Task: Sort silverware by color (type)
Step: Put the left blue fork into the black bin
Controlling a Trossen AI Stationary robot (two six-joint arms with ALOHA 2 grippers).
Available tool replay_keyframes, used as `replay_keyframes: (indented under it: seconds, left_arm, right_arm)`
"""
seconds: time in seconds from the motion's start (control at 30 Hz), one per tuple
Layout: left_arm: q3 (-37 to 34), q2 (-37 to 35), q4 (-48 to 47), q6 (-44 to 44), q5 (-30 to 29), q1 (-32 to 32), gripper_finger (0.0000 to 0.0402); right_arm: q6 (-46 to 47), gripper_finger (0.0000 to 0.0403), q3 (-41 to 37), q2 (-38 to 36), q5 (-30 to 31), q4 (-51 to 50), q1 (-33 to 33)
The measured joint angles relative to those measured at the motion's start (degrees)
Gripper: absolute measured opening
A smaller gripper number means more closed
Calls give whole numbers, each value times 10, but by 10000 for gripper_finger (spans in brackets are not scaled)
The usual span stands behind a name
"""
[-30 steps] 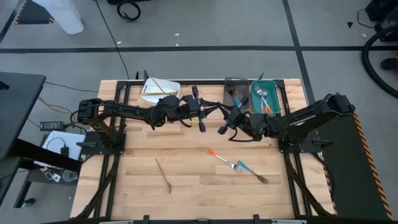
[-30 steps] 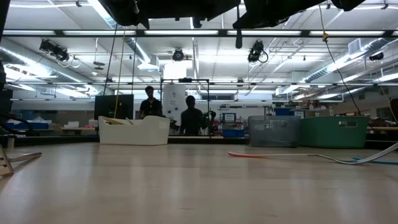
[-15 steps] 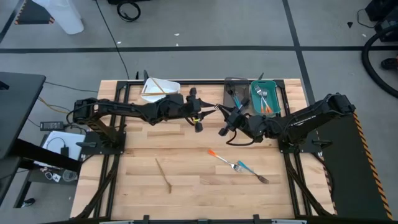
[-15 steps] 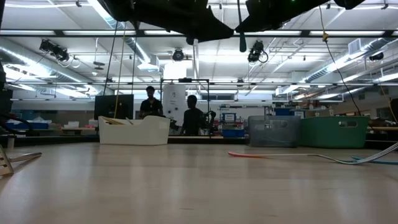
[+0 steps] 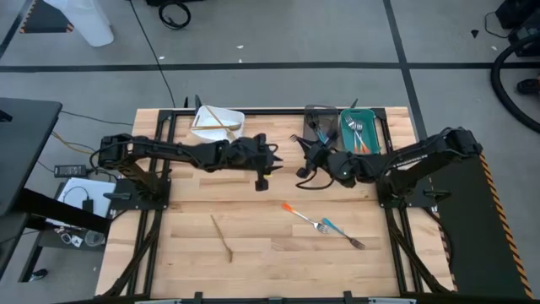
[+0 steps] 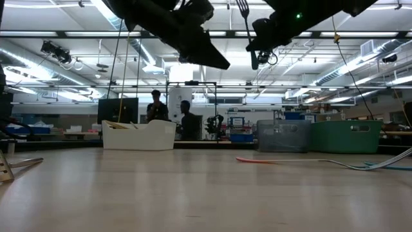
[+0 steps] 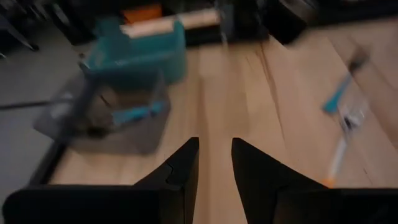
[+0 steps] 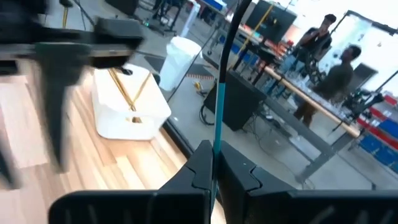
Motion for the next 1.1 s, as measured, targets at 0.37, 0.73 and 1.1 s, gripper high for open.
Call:
replay_keyframes:
  seconds: [0.37, 0.73, 1.1]
  left_arm:
    - [0, 4, -127, -5, -1, -34, 103]
    - [0, 5, -171, -31, -1, -46, 103]
    - [0, 5, -163, -30, -1, -45, 103]
  right_arm:
    - [69, 18, 0, 0, -102, -86, -105]
    - [125, 18, 0, 0, -200, -163, -196]
    - [202, 18, 0, 0, -323, -255, -306]
